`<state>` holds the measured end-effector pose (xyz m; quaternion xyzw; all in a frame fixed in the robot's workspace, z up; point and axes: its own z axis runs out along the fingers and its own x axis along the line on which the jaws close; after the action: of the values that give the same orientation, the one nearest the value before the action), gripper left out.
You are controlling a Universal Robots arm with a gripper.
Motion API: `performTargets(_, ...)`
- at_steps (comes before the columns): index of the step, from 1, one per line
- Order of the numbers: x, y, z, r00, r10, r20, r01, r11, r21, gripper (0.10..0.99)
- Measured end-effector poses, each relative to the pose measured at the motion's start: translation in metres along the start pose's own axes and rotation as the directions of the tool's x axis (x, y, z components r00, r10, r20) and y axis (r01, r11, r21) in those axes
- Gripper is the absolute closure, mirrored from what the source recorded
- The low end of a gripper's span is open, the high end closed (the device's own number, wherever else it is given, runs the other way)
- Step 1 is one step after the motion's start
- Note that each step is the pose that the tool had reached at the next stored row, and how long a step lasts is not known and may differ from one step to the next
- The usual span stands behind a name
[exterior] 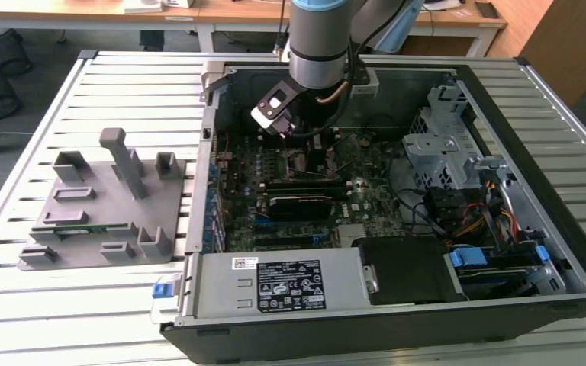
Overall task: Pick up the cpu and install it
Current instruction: 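Place the cpu into insertion slot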
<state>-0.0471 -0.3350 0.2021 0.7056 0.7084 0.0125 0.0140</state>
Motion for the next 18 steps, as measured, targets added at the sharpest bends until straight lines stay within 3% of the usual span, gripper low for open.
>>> performTargets(3, 0.0000, 0.0010, -0.0012, 1.0000, 0.000, 0.0001, 0.000, 1.0000, 0.003, 0.616)
performTargets(6, 0.0000, 0.0013, -0.0021, 1.0000, 0.001, 0.0001, -0.001, 1.0000, 0.005, 0.792)
performTargets(7, 0.0000, 0.0014, -0.0021, 1.0000, 0.001, -0.0002, -0.001, 1.0000, 0.005, 0.792)
performTargets(9, 0.0000, 0.0015, -0.0025, 1.0000, 0.001, 0.0001, -0.001, 1.0000, 0.006, 0.910)
performTargets(10, 0.0000, 0.0015, -0.0026, 1.0000, 0.001, 0.0002, -0.001, 1.0000, 0.006, 0.910)
performTargets(11, 0.0000, 0.0017, -0.0026, 1.0000, 0.001, 0.0001, -0.001, 1.0000, 0.007, 0.969)
performTargets(18, 0.0000, 0.0018, -0.0035, 1.0000, 0.001, 0.0000, -0.001, 1.0000, 0.007, 0.980)
